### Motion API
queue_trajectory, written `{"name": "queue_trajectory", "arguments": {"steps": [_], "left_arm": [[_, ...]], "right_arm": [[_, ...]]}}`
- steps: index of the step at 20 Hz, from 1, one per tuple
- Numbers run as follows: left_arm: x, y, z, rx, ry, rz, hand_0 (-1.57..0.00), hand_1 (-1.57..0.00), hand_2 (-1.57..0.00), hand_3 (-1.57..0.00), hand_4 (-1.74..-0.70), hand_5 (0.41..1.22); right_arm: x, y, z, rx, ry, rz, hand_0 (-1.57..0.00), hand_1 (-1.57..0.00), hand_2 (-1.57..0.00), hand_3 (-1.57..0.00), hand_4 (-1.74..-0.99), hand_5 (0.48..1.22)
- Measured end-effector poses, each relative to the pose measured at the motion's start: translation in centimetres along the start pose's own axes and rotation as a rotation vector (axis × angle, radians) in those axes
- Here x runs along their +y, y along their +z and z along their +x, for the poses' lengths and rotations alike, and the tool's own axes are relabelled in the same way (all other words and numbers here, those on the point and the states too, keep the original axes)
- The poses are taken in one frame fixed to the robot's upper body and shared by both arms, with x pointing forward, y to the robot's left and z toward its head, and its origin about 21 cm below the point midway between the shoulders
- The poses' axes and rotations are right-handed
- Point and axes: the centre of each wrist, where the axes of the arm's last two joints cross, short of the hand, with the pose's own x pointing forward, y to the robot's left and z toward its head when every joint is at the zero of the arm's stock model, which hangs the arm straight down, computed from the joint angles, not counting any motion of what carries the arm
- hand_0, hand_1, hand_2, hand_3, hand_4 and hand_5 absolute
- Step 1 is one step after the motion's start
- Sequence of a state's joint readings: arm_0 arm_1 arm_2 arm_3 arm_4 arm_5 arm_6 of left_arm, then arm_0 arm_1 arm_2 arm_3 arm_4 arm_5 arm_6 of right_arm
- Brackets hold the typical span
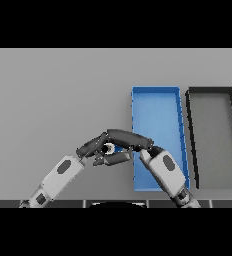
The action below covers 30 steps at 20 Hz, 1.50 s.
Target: Pick up the blue pipe and place it into the blue bin.
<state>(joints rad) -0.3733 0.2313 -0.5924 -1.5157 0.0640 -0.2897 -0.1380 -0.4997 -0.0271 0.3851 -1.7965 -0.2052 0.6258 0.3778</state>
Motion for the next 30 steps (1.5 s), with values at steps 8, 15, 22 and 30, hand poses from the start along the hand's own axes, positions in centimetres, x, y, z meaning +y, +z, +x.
{"name": "queue_trajectory", "arguments": {"steps": [8,15,22,30], "left_arm": [[0.2,0.0,-0.4,0.086,0.026,0.061,-0.03,-0.03,-0.03,-0.01,-0.85,0.623],[-0.4,0.8,-0.5,0.186,0.057,0.079,-0.01,0.0,-0.01,0.0,-0.87,0.543],[-0.7,0.8,-0.5,0.213,0.057,0.071,0.0,0.0,0.0,0.0,-0.86,0.498],[-0.4,1.4,0.1,0.196,0.043,0.07,0.0,0.0,0.0,0.0,-0.85,0.484]], "right_arm": [[-0.6,-0.2,0.6,-0.023,0.01,-0.028,-1.57,-1.57,-1.57,-1.57,-1.488,1.22],[-1.5,-0.4,1.1,-0.093,-0.213,-0.023,-1.57,-1.57,-1.57,-1.57,-1.493,1.221],[-4.9,-0.7,6.7,-0.147,-0.277,-0.069,-1.57,-1.57,-1.57,-1.57,-1.494,1.221],[-12.5,0.0,11.7,-0.209,-0.117,-0.331,-1.57,-1.57,-1.57,-1.57,-1.498,1.221]]}}
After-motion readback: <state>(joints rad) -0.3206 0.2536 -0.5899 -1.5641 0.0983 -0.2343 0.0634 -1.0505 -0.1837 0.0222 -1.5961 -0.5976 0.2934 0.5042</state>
